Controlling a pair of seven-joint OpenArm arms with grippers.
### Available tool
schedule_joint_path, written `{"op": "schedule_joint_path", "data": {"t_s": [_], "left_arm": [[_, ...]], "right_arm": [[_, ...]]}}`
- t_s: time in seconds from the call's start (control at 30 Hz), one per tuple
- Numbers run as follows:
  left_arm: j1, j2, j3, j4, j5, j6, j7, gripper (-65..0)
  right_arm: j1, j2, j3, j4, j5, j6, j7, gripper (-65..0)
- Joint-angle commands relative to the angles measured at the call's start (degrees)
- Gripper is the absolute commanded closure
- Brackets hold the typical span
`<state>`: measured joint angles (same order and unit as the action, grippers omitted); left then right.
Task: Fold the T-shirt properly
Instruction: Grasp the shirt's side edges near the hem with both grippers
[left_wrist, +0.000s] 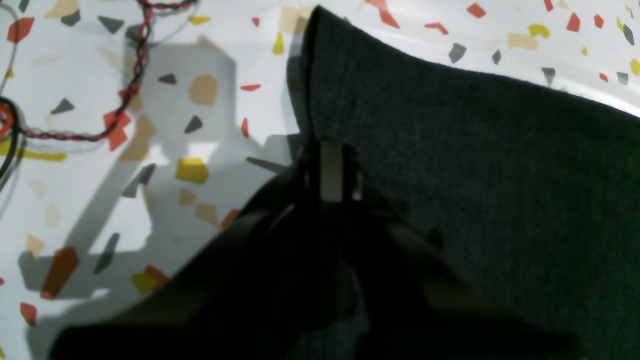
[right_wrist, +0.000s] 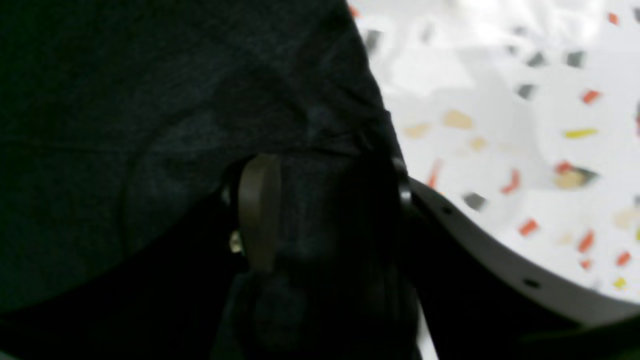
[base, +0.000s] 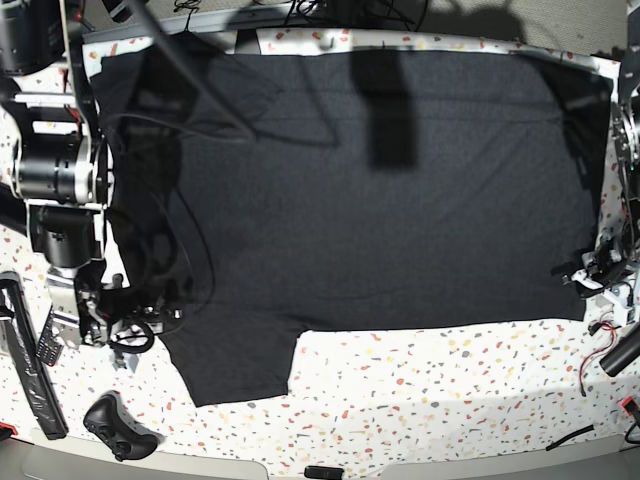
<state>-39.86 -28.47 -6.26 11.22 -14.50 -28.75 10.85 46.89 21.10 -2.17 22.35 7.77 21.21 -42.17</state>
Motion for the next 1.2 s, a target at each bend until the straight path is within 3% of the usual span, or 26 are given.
{"op": "schedule_joint_path", "data": {"t_s": [0.0, 0.2, 0.6, 0.83, 1.17], "left_arm": [[-1.2, -0.8, 0.0, 0.5, 0.3, 0.1, 0.0, 0.0], [-1.2, -0.8, 0.0, 0.5, 0.4, 0.1, 0.0, 0.0], [-1.2, -0.8, 0.0, 0.5, 0.5, 0.1, 0.2, 0.0], [-1.2, -0.8, 0.0, 0.5, 0.5, 0.1, -0.1, 0.0], [-1.2, -0.8, 0.0, 1.5, 0.5, 0.0, -0.2, 0.0]], "right_arm": [[2.9, 1.1, 0.2, 0.7, -0.1, -0.2, 0.2, -28.0], [5.5, 2.4, 0.2, 0.7, 5.9, 1.8, -0.9, -28.0], [1.4, 3.9, 0.2, 0.7, 5.7, 1.9, 5.3, -28.0], [1.2, 3.9, 0.2, -0.5, 4.3, 1.9, 5.5, -23.7], [1.2, 2.8, 0.2, -3.8, 4.5, 1.9, 4.9, -23.6]]}}
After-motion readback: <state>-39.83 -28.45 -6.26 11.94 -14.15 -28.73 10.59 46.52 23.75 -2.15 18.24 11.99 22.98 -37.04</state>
